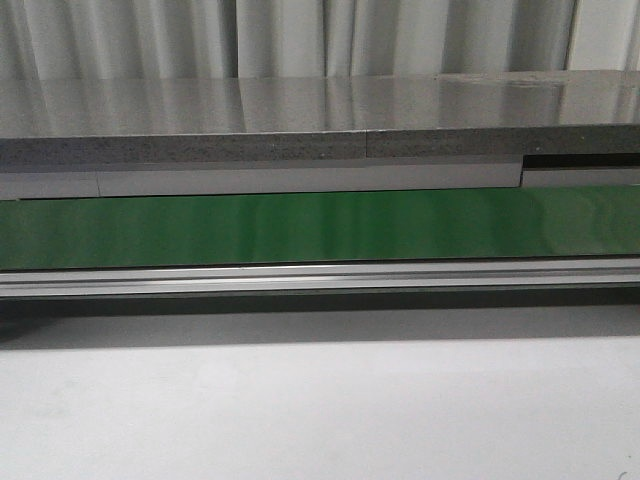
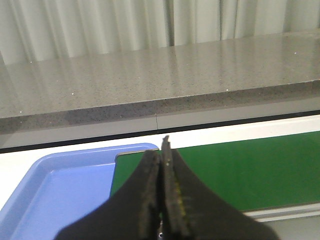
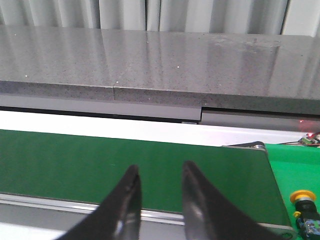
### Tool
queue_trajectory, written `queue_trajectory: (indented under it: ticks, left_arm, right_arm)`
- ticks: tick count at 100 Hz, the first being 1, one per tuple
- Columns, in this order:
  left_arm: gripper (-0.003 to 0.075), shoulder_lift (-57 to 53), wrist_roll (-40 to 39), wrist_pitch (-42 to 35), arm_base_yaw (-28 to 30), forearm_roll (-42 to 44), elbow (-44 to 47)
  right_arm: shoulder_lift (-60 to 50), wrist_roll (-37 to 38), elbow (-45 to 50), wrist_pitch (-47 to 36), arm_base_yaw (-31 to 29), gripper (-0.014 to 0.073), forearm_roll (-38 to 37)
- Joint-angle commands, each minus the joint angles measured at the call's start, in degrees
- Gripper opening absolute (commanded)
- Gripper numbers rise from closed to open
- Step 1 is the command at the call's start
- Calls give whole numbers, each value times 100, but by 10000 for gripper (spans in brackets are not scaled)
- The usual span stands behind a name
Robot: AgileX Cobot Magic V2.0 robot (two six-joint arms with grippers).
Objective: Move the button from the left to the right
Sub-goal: 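Open the right gripper and withdraw it from the green bin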
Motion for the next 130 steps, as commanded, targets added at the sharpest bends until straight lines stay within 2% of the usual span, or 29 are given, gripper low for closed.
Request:
queue_trajectory:
  ticks: [1, 10, 112, 119, 130]
  left_arm:
    - [-21, 48, -33, -494, -41, -51, -157]
    - [-21, 48, -33, -494, -41, -51, -157]
    - [-21, 48, -33, -494, -41, -51, -157]
    - [-21, 48, -33, -494, -41, -51, -157]
    - [-21, 48, -33, -494, -41, -51, -157]
  right_arm:
    - [33, -4, -144, -398, 1, 41, 65]
    - [33, -4, -144, -446, 1, -72, 65]
    - [26, 9, -45, -556, 77, -68, -36]
    - [1, 263, 126, -742, 211, -68, -367]
    - [-186, 1178, 498, -1094, 406, -68, -1107]
